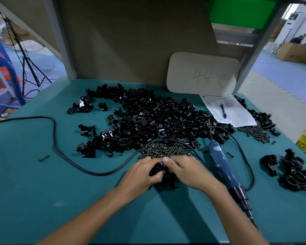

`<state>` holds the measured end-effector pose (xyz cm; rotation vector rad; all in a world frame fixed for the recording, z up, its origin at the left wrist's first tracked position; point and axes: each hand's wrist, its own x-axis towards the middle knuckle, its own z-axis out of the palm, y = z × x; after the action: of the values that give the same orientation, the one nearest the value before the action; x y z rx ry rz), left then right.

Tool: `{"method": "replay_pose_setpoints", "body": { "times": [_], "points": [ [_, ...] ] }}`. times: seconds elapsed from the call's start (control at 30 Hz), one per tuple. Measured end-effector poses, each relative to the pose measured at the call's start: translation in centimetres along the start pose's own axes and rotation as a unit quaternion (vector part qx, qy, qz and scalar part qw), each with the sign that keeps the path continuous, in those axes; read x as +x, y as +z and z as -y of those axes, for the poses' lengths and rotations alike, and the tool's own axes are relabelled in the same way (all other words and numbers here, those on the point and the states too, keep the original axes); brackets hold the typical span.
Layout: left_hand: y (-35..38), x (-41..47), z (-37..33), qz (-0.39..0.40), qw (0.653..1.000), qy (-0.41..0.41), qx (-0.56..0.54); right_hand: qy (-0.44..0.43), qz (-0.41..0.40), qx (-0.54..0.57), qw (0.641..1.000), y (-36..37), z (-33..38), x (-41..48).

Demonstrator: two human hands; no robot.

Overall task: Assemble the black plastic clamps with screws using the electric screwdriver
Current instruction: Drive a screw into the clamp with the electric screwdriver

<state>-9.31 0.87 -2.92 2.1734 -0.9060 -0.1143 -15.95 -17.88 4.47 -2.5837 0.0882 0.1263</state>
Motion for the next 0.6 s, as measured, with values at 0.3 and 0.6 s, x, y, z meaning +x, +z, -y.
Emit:
{"method": "replay_pose_setpoints", "body": {
  "times": [0.3, 0.6],
  "points": [
    [-0.3, -0.1, -1.4, -0.026, 0.995, 0.004, 0.093, 0.302, -0.101, -0.117, 0.941, -4.2, -10.0, -5.2],
    [-0.5, 0.4, -1.7, -0.015, 0.991, 0.016, 0.129, 0.127, -0.221, 0.592, 0.765, -5.4, -8.6, -4.1]
  ]
}}
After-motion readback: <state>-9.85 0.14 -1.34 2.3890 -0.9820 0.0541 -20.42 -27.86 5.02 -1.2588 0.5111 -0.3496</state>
